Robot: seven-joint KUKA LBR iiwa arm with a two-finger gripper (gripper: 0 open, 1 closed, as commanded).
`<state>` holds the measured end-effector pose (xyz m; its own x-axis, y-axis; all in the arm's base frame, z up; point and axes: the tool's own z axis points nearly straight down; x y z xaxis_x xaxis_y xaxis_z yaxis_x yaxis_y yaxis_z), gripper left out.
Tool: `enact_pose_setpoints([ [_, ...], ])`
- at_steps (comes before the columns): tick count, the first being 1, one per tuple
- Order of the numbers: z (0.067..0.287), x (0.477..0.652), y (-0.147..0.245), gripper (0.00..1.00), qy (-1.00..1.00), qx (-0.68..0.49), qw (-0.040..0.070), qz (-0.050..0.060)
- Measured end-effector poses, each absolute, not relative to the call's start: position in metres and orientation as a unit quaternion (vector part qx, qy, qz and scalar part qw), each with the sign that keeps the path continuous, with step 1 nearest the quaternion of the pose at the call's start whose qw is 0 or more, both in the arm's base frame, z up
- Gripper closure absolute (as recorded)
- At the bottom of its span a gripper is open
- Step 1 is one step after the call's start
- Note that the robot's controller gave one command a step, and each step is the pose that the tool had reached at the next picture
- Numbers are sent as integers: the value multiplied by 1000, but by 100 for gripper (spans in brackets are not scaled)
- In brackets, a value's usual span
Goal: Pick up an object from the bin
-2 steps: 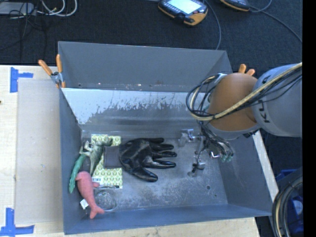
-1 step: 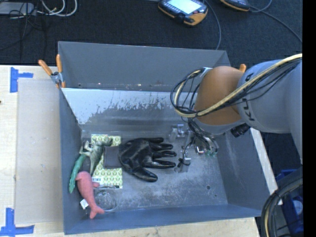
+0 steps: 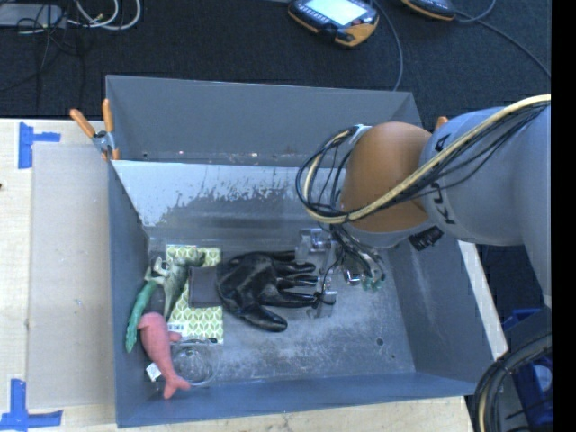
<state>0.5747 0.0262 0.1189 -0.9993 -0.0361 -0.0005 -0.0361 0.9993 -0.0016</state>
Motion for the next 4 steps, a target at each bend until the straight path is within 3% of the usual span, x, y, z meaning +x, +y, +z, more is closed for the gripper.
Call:
enact_pose_setpoints([
  [1, 84, 575, 31, 0, 997, 75, -3, 0],
  [2, 70, 567, 32, 100, 1000, 26, 0, -1],
  [4, 76, 566, 32, 100, 1000, 25, -3, -1],
])
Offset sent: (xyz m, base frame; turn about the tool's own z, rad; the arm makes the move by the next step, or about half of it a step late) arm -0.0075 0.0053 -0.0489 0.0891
